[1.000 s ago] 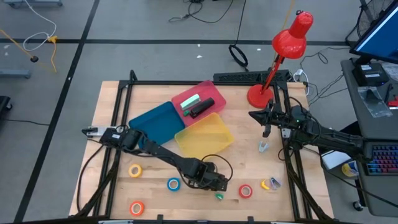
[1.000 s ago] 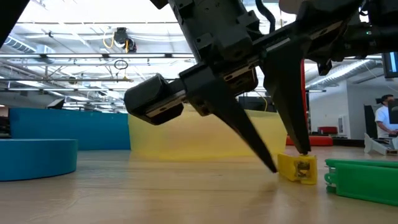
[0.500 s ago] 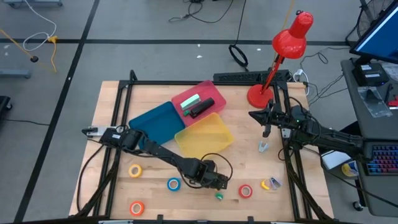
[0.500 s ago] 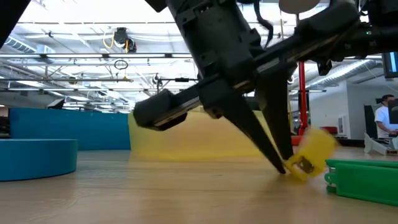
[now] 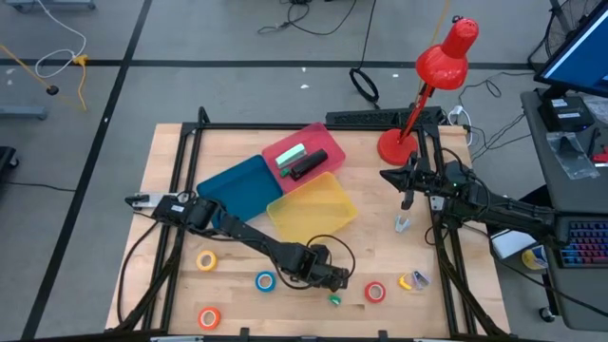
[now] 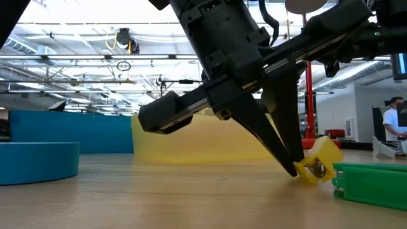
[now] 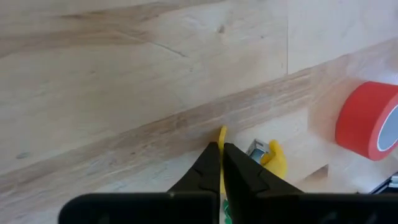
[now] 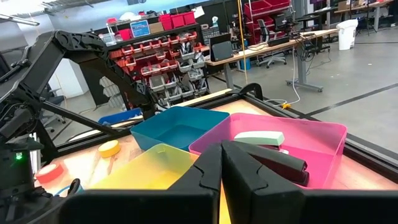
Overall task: Pick and place Stapler, Stapler remover, tape
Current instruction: Put the left yellow stapler into the red bin
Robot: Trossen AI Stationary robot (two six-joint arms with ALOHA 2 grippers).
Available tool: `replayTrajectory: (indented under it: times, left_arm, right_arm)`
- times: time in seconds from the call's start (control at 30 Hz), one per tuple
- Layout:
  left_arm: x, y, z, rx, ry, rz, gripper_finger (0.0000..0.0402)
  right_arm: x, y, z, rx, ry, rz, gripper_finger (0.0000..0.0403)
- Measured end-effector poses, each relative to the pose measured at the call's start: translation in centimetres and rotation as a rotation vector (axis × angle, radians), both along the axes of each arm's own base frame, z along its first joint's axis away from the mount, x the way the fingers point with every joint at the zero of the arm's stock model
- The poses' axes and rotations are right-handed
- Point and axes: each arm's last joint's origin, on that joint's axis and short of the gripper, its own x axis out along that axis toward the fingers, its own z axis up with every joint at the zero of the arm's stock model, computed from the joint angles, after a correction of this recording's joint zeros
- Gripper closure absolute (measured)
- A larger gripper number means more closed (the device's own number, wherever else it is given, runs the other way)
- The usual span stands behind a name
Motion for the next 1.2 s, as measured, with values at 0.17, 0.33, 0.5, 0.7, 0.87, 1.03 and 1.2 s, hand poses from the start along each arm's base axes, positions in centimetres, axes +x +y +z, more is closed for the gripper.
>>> replayTrajectory:
  times: [0.17, 0.33, 0.5, 0.7, 0.87, 1.03, 1.2]
  left_arm:
    - [0.0, 0.0, 0.0, 0.003, -0.002, 0.004, 0.0397]
    - [0.0, 0.0, 0.5, 0.003, -0.014, -0.002, 0.0398]
    - [-0.3, -0.1, 1.7, 0.003, -0.039, -0.026, 0.0399]
    - [-0.3, -0.2, 3.8, -0.015, -0.105, -0.049, 0.0399]
    - [-0.7, 0.1, 6.8, -0.003, -0.18, -0.062, 0.0399]
    - [-1.5, 2.0, 10.8, 0.106, -0.259, -0.053, 0.0399]
    - [-3.4, 6.8, 14.6, 0.299, -0.204, -0.023, 0.0399]
  right_arm:
    - [0.0, 0.0, 0.0, 0.0, 0.0, 0.0, 0.0403]
    - [0.0, 0.0, 0.0, 0.0, 0.0, 0.0, 0.0403]
    - [0.0, 0.0, 0.0, 0.001, 0.002, 0.0, 0.0403]
    - [0.0, 0.0, -0.1, 0.004, 0.009, 0.0, 0.0403]
    - [0.0, 0.0, -0.1, 0.0, 0.011, -0.001, 0.0403]
    - [0.0, 0.0, 0.0, -0.005, 0.004, -0.001, 0.0403]
    - [0.0, 0.0, 0.0, -0.006, 0.004, -0.001, 0.0403]
